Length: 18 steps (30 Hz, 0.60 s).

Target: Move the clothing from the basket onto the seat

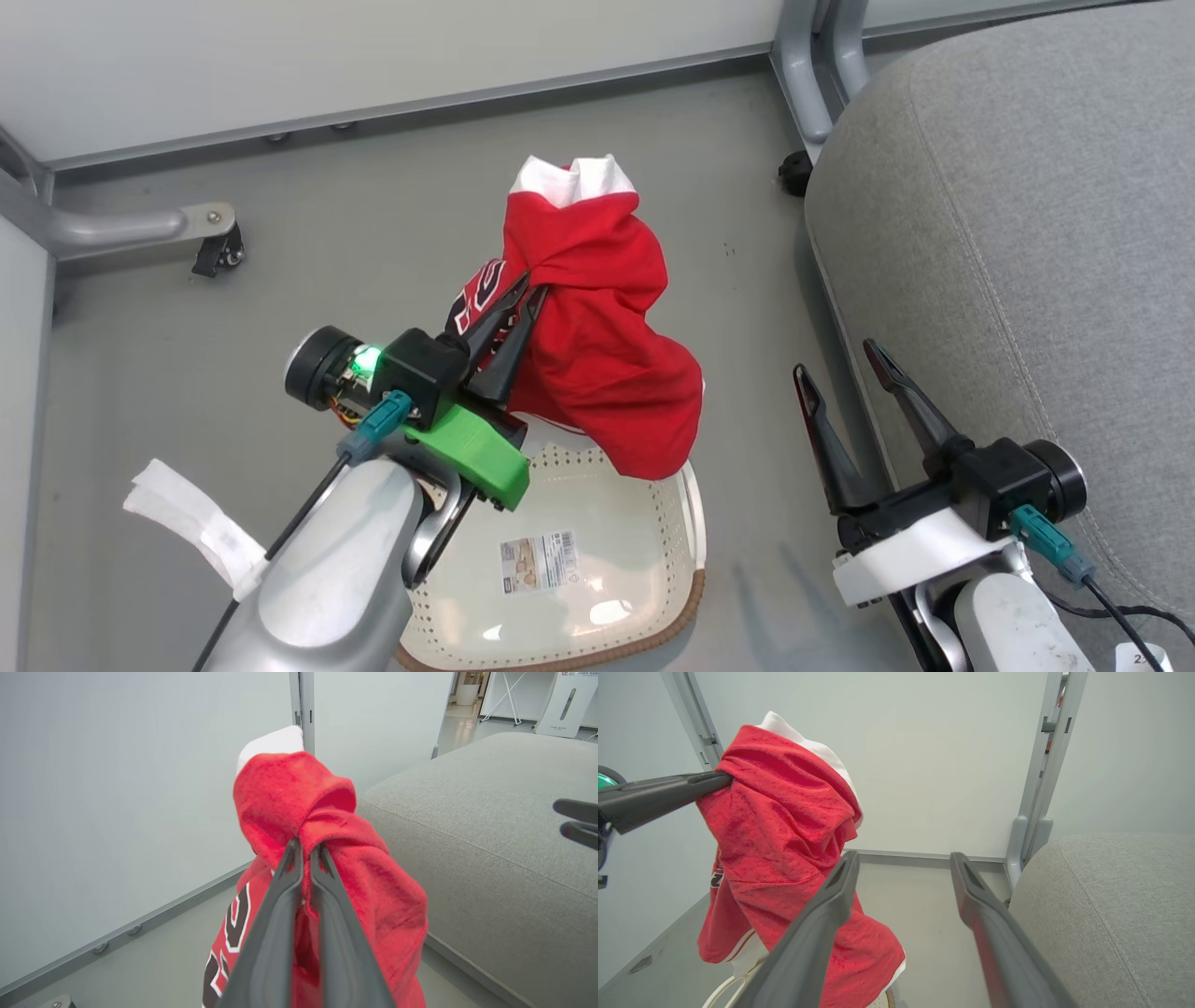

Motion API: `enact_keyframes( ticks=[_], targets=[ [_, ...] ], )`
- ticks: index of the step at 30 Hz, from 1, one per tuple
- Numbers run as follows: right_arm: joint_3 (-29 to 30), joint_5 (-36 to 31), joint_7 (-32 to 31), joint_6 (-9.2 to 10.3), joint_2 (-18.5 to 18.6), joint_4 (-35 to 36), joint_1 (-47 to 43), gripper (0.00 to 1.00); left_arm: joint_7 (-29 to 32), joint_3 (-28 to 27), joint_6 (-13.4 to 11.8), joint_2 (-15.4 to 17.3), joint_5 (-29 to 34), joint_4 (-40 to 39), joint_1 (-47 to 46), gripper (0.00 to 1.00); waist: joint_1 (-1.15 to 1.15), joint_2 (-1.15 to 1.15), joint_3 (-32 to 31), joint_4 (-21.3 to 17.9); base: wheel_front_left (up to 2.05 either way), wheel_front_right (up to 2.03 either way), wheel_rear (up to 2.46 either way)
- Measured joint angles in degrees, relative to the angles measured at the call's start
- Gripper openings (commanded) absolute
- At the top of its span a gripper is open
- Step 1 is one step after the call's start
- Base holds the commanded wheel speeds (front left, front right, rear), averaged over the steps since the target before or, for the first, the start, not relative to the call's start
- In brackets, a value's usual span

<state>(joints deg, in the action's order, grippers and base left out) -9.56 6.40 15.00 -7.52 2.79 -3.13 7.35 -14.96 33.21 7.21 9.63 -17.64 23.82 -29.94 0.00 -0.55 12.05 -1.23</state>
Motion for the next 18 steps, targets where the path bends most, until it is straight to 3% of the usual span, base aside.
enact_keyframes(
  ticks=[18],
  targets=[
    [-0.41,0.92,0.00,0.00,0.00,-0.54,-2.42,1.00,0.77,-1.93,-0.76,-0.93,1.30,-11.43,-3.32,0.00,0.00,0.00,-5.33,0.30,0.00,0.00,0.00]
  ],
)
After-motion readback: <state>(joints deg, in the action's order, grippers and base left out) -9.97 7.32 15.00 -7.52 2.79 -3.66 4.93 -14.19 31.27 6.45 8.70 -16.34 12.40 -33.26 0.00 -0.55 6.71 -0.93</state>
